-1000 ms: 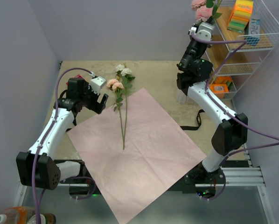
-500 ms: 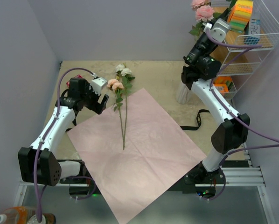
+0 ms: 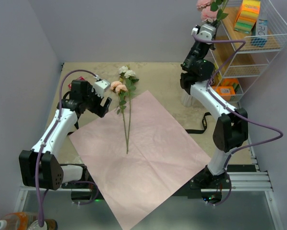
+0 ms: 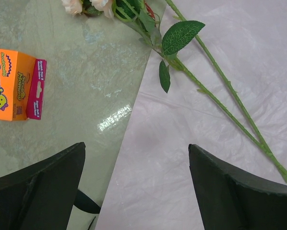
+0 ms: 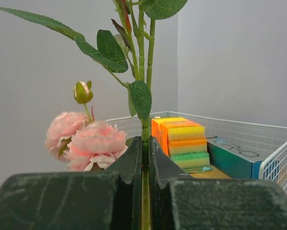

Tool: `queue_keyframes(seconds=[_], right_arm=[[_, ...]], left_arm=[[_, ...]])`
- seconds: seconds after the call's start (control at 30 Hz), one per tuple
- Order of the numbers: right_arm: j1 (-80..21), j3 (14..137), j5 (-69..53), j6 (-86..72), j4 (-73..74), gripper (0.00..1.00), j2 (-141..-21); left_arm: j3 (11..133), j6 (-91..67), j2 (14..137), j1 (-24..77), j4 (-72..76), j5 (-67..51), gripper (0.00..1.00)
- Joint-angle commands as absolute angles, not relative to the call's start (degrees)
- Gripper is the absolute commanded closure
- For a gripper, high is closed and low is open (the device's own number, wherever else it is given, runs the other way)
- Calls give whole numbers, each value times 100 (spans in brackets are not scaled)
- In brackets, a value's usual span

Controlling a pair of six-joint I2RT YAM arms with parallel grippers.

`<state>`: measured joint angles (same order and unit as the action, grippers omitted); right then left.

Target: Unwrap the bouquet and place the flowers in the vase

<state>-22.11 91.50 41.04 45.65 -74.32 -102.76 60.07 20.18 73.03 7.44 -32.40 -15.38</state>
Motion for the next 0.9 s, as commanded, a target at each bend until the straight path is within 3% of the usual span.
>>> queue_keyframes(seconds=[0.0,0.07,0.13,0.2,0.4,0.5,0.73,0.83,0.87], right_arm=[[-2197,8835,4183,4772,-8499,100,-10116],[-2206,8684,4393,4834,-8595,100,-10064],[-2215,8482,4665,4913,-8701,86,-10028],[-2311,8359,4990,5105,-8640,65,-9985],[-2706,7937,5466,5431,-8702,36,-9730],[-3065,7692,5695,5458,-8561,30,-9520],[-4454,7014,6196,5116,-7911,29,-9132],[-4965,6926,6495,4353,-6912,29,-9036],[-5053,6926,6495,3994,-5951,31,-8983]], left_arm=[[6099,2074,7330,686,-3173,-1687,7],[6108,2066,7330,686,-3182,-1696,7],[6117,2066,7321,686,-3217,-1696,7],[6117,2109,7330,686,-3260,-1714,7],[6143,2074,7321,686,-3383,-1723,8],[6196,2048,7278,686,-3401,-1731,8],[6275,1934,7198,686,-3454,-1723,8],[6275,1872,7146,686,-3489,-1714,8],[6267,1855,7128,686,-3489,-1714,8]])
